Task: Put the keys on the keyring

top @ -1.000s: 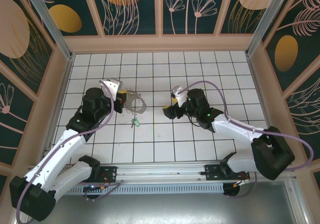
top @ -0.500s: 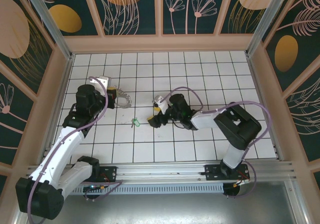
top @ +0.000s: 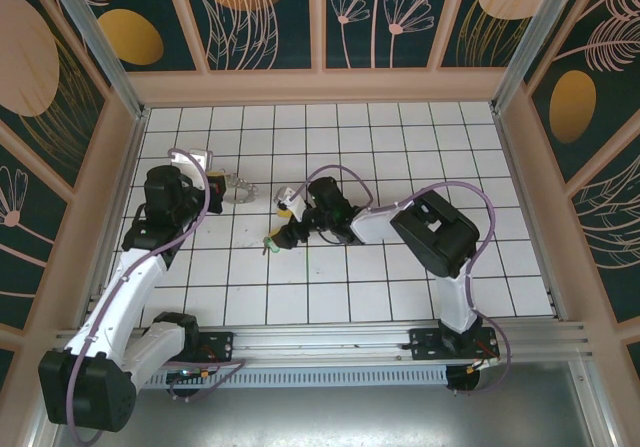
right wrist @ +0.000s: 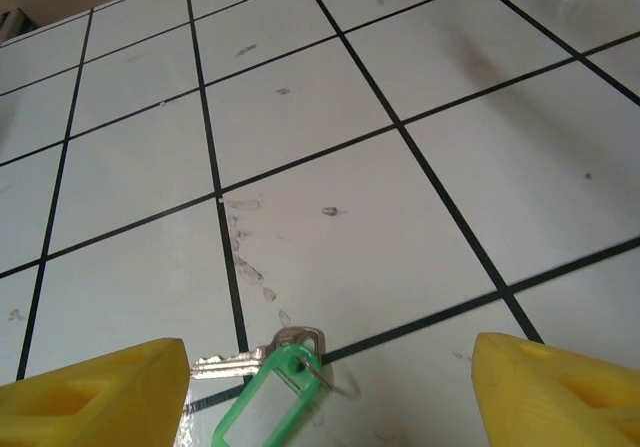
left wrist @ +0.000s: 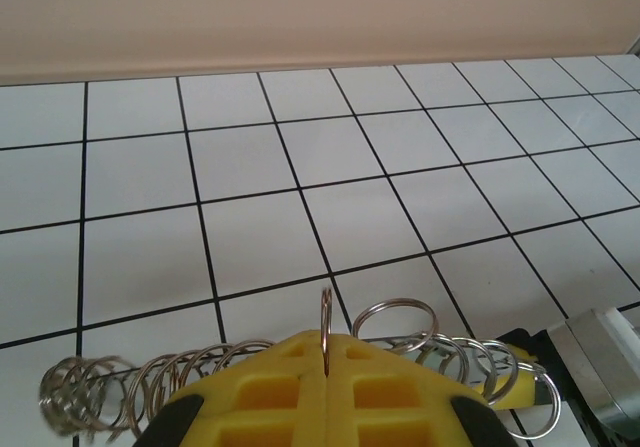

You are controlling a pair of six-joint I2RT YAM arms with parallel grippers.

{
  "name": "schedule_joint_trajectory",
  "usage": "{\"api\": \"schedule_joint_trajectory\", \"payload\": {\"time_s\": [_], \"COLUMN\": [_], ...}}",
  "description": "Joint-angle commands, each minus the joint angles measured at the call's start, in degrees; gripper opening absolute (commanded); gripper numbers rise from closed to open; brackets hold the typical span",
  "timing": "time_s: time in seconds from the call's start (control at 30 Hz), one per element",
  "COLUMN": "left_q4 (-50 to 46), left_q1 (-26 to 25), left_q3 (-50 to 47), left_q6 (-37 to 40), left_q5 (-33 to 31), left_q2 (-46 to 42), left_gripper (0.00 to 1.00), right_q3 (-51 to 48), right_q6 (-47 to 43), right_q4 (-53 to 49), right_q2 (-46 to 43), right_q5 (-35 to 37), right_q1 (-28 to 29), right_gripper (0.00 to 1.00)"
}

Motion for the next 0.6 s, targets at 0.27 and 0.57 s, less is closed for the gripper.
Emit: {"api": "schedule_joint_trajectory", "payload": {"time_s": [0.27, 0.57], "left_q4": [3.21, 2.86], "left_q1": [1.28, 1.31], "left_q3": [0.62, 0.23], "left_q6": [-0.59, -0.13], "left_q5": [2.5, 2.53], "left_q2": [-1.68, -2.14], "left_gripper": [0.0, 0.0], "right_q3": [7.35, 8.89], "right_q6": [-8.07, -10.02], "right_q4": [-10.76, -12.23], "right_q2": [5.01, 7.38], "right_q5": [-4.37, -3.44], "right_q1": [1.34, 1.72], "right_gripper": [0.69, 0.59]}}
